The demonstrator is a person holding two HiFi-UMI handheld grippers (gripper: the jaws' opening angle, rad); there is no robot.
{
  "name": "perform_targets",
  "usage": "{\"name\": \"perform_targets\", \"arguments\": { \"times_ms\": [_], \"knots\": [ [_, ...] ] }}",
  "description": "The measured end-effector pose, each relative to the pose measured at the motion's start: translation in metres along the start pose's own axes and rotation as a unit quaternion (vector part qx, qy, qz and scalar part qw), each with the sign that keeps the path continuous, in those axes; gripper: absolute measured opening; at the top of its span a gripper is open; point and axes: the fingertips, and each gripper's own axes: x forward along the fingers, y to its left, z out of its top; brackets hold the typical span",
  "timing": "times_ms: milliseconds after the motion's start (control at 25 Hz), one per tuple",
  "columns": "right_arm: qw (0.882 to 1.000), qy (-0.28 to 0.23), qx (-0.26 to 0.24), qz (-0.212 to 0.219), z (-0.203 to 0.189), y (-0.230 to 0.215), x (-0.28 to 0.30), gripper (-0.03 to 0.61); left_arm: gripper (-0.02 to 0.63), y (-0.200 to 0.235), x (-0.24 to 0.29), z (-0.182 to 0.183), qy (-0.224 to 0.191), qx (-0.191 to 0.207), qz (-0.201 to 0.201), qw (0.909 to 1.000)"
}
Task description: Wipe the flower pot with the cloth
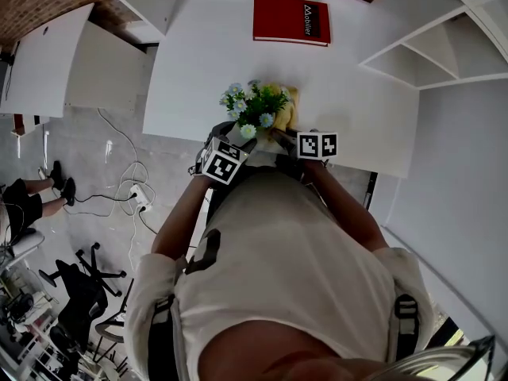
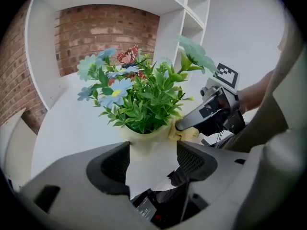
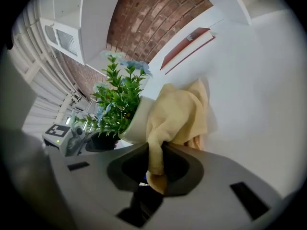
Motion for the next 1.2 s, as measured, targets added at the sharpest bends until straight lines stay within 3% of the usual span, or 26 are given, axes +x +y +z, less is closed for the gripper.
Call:
{"name": "perform_targets", "arguments": {
  "times_ms": [280,400,520,680,880,1200],
  "knots": [
    [1.000,0.000,-0.023,-0.012,0.011,0.003,0.000,0.069,0.314,0.006,-0.003,-0.008,0.001,0.014,0.000,0.9999],
    [0.999,-0.025,-0.038,0.014,0.031,0.023,-0.011,0.069,0.316,0.027,-0.004,-0.006,0.001,0.024,0.023,0.9994],
    [0.997,-0.046,-0.053,0.044,0.047,0.046,-0.019,0.071,0.300,0.024,0.001,-0.003,0.008,0.031,0.002,0.9995],
    [0.996,-0.051,-0.051,0.061,0.043,0.057,-0.014,0.071,0.284,0.021,0.003,0.000,0.006,0.003,0.022,0.9997],
    [0.998,-0.025,-0.039,0.042,0.018,0.038,-0.003,0.071,0.284,0.009,0.000,-0.004,0.020,-0.026,0.013,0.9994],
    [0.999,0.018,-0.029,0.007,0.001,0.011,0.015,0.071,0.284,-0.009,0.003,-0.002,0.015,-0.019,-0.016,0.9996]
  ]
}}
